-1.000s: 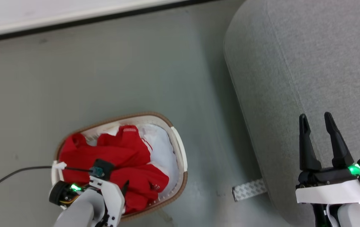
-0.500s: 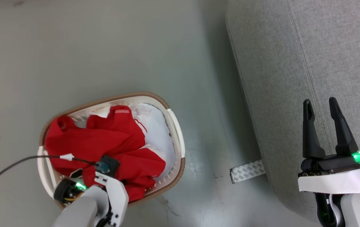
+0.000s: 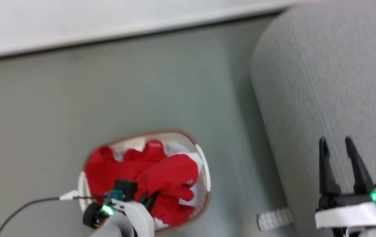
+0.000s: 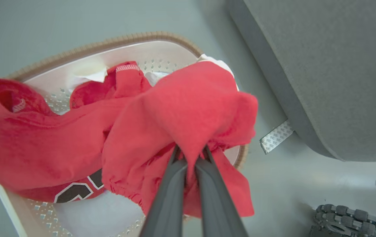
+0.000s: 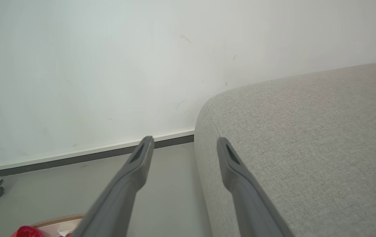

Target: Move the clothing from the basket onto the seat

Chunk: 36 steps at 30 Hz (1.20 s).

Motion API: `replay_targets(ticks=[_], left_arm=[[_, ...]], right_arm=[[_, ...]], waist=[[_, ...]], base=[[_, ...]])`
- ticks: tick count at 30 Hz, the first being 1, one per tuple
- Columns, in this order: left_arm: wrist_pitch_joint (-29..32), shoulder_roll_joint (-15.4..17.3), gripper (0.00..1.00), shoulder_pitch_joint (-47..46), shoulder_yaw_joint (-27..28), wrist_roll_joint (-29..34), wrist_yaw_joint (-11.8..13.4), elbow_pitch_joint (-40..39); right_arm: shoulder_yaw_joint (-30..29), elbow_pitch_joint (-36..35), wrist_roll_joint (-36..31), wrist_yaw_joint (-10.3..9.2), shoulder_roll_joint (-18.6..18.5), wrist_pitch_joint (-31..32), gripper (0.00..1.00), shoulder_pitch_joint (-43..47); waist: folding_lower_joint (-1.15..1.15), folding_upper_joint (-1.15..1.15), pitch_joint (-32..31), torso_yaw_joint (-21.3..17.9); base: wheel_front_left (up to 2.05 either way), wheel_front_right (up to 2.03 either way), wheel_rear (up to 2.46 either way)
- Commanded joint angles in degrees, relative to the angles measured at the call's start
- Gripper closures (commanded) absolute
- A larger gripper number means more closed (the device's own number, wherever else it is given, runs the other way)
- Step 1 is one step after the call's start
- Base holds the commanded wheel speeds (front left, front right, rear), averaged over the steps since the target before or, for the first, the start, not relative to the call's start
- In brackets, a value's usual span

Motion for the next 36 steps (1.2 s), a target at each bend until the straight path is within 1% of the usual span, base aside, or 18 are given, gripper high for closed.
replay_targets(ticks=[1,7,10,15,22,27,33,36], left_arm=[[-0.53,0.44,1.0,1.47,-0.37,-0.91,0.11,-0.76],[-1.28,1.74,1.0,4.05,-1.38,-3.58,0.1,-7.01],[-1.48,2.65,1.0,4.76,-0.89,-3.8,0.69,-10.9],[-0.72,4.92,1.0,6.19,0.39,-4.57,3.47,-19.68],[2.63,10.09,1.0,6.59,2.85,-4.57,9.15,-35.43],[5.55,12.98,1.0,6.9,4.1,-4.42,12.47,-44.79],[8.13,15.02,1.0,7.27,4.28,-3.78,14.99,-50.98],[8.55,15.27,1.0,7.44,4.29,-3.77,15.46,-52.2]], right_arm=[[-0.22,0.36,-0.82,-0.12,-0.24,0.02,0.0,1.5],[-0.61,1.75,-2.31,-0.12,-0.24,0.02,0.0,5.76],[-0.27,2.03,-3.42,-0.12,-0.22,0.02,0.0,7.29],[0.96,1.69,-4.59,-0.12,-0.24,0.02,0.0,9.24],[2.8,-0.06,-7.06,-0.12,-0.21,0.02,0.0,11.18],[5.6,-2.0,-9.2,-0.13,-0.71,0.02,0.0,11.57],[10.68,-4.84,-10.68,-0.12,-3.55,0.02,0.0,9.45],[12.87,-5.54,-10.9,-0.13,-4.82,0.03,0.0,8.63]], waist=[[0.0,0.0,-7.18,4.24],[0.0,0.0,-15.67,7.95],[0.0,0.0,-18.9,9.15],[0.0,0.0,-23.01,9.91],[0.0,0.0,-25.5,10.22],[0.0,0.0,-26.42,10.01],[0.0,0.0,-26.83,9.63],[0.0,0.0,-26.87,9.49]], base=[[0.0,0.0,0.0],[0.0,0.0,0.0],[0.0,0.0,0.0],[0.0,0.0,0.0],[0.0,0.0,0.0],[0.0,0.0,0.0],[0.0,0.0,0.0],[0.0,0.0,0.0]])
